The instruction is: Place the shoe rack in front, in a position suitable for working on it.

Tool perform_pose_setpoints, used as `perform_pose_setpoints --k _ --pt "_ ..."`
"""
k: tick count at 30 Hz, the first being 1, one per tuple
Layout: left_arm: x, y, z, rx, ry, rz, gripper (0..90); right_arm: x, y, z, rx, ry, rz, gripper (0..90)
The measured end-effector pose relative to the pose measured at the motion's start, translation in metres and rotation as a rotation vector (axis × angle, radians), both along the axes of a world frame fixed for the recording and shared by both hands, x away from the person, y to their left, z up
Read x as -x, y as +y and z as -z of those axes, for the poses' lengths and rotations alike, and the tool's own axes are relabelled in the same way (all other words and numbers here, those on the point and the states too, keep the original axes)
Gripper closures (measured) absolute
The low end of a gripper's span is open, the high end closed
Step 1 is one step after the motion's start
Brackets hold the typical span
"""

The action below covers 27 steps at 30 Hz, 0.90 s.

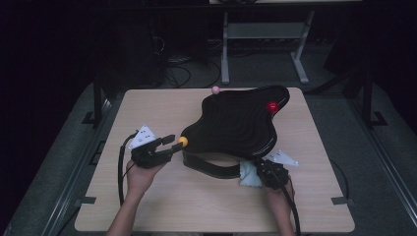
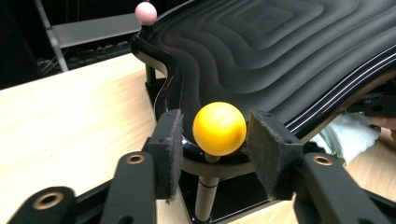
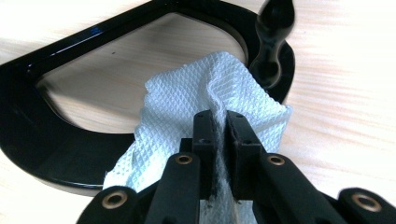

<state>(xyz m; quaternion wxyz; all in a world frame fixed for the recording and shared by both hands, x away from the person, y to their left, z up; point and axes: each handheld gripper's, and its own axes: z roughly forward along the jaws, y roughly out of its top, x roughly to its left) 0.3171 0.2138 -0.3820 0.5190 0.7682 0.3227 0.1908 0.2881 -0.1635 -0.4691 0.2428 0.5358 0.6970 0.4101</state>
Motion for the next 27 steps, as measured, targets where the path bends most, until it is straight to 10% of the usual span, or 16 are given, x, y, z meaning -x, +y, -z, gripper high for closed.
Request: perform_pose_setpoints --k 6,19,27 --pt "-0.001 -0.003 0.003 -0.025 0.009 -0.008 62.1 0.003 0.007 -0.003 0.034 0.017 -0.061 83.3" --pt "-0.001 -0.004 0.004 -0.030 0.005 -0.019 62.4 0.010 -0.043 -0.009 -0.059 -0.009 0.139 83.8" --pt "0.000 -0.002 0.003 -0.019 0.007 -0.025 56.8 -0.018 -0.034 -0.006 -0.044 0.021 0.075 83.6"
